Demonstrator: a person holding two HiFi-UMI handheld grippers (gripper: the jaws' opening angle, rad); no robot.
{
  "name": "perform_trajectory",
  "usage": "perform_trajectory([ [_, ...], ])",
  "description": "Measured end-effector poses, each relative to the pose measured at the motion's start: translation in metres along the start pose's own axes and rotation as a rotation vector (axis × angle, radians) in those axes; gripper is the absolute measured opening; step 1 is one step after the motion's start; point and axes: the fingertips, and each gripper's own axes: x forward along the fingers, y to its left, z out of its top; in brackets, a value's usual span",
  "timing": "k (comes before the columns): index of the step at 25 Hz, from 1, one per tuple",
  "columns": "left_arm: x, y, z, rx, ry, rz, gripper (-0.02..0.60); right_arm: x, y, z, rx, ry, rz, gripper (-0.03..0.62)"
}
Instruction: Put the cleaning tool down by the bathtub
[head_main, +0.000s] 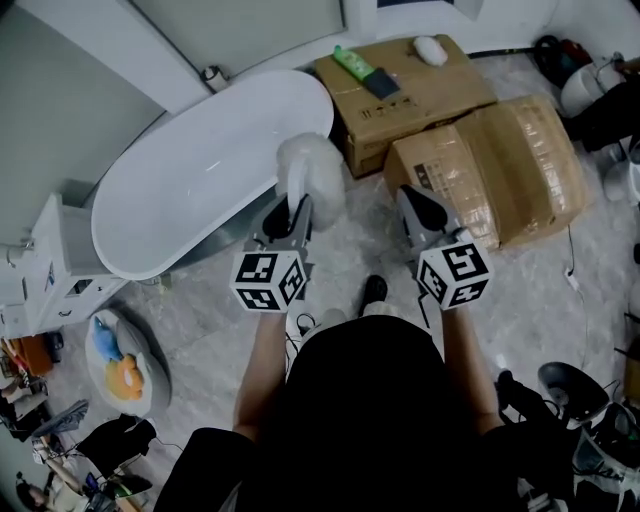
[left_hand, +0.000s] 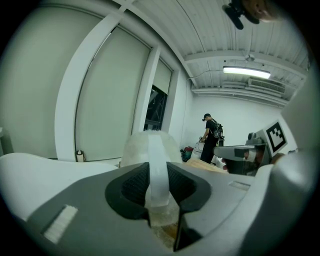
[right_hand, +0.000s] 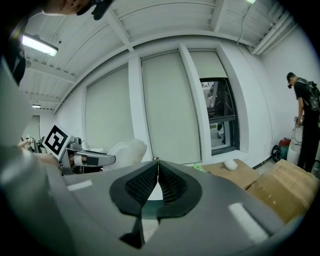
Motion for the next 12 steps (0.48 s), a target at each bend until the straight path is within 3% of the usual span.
perform_trajectory([
  [12, 0.060, -0.030, -0.010, -0.006, 0.062, 0.020, 0.092, 0.011, -0.049, 0.003, 0.012, 0.011, 0.056, 0.008],
])
